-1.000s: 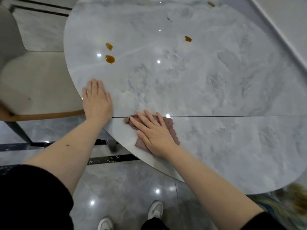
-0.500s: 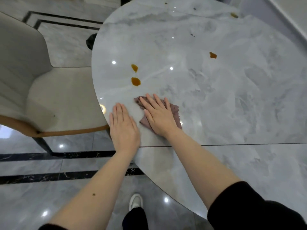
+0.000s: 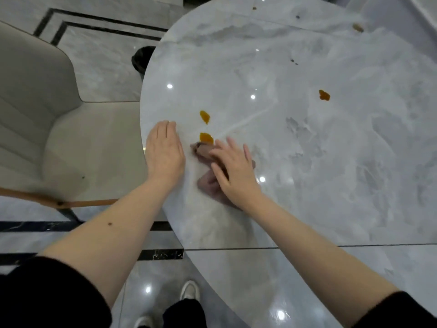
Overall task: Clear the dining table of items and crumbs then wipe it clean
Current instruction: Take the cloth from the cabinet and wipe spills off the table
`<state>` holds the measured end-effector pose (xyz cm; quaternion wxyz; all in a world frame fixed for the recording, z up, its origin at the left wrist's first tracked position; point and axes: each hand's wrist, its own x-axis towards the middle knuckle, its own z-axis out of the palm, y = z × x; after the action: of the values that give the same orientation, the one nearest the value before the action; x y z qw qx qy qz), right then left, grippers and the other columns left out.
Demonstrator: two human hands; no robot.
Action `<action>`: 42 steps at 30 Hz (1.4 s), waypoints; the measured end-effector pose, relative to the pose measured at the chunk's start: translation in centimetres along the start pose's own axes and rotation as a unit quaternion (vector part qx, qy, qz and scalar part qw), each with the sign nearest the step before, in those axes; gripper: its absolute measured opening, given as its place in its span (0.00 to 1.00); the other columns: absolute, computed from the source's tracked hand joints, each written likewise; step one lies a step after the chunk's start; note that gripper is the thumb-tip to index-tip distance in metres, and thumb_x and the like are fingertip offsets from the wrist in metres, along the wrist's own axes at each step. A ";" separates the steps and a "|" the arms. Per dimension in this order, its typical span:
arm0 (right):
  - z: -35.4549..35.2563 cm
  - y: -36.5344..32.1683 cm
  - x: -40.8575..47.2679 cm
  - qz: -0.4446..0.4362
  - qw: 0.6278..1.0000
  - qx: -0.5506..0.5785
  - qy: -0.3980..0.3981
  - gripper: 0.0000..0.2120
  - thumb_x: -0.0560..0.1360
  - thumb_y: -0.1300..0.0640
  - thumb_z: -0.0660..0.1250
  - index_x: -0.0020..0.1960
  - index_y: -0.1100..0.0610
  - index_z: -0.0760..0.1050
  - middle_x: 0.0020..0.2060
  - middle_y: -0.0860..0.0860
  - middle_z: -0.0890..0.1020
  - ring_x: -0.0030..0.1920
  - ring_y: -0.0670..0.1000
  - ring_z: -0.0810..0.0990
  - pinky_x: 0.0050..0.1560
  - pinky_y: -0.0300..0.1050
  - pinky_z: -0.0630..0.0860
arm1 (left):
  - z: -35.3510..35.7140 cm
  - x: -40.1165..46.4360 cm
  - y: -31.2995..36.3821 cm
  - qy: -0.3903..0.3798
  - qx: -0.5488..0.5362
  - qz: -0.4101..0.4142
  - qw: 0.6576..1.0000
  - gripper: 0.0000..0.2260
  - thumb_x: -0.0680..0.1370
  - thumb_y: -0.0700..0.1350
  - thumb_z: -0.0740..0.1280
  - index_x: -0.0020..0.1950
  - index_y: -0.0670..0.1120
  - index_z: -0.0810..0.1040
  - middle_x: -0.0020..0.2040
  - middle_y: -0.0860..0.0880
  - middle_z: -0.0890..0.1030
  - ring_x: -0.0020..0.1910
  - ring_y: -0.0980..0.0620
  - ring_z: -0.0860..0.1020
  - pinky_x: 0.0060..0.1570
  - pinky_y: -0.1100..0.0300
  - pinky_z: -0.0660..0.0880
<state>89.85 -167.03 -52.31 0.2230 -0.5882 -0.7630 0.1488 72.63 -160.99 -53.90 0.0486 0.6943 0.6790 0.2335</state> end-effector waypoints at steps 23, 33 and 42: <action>4.3 2.6 21.1 0.148 0.978 -0.140 -0.037 0.24 0.79 0.46 0.43 0.75 0.44 0.54 0.75 0.42 0.57 0.76 0.46 0.50 0.75 0.53 0.40 | 4.7 18.4 -4.8 -0.093 -0.030 0.060 0.993 0.21 0.82 0.44 0.49 0.75 0.40 0.57 0.76 0.42 0.58 0.77 0.47 0.53 0.75 0.52 0.46; 6.0 -1.1 17.4 0.181 0.973 -0.141 -0.007 0.24 0.79 0.47 0.45 0.75 0.46 0.58 0.75 0.43 0.59 0.76 0.47 0.52 0.74 0.55 0.39 | 4.6 18.5 -4.9 -0.104 -0.027 0.077 0.991 0.22 0.82 0.44 0.49 0.75 0.38 0.56 0.76 0.41 0.57 0.77 0.46 0.52 0.76 0.51 0.45; 3.6 1.9 15.1 0.237 0.959 -0.156 -0.003 0.24 0.79 0.45 0.44 0.75 0.42 0.55 0.75 0.40 0.57 0.76 0.45 0.49 0.75 0.54 0.39 | 5.5 21.6 -5.1 -0.118 -0.059 0.122 0.984 0.20 0.82 0.42 0.51 0.73 0.36 0.61 0.75 0.38 0.61 0.75 0.43 0.57 0.76 0.53 0.49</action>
<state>86.44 -151.90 -53.79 0.0840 -0.7789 -0.6165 0.0780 69.44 -138.44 -55.13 0.1403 0.7908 0.5636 0.1931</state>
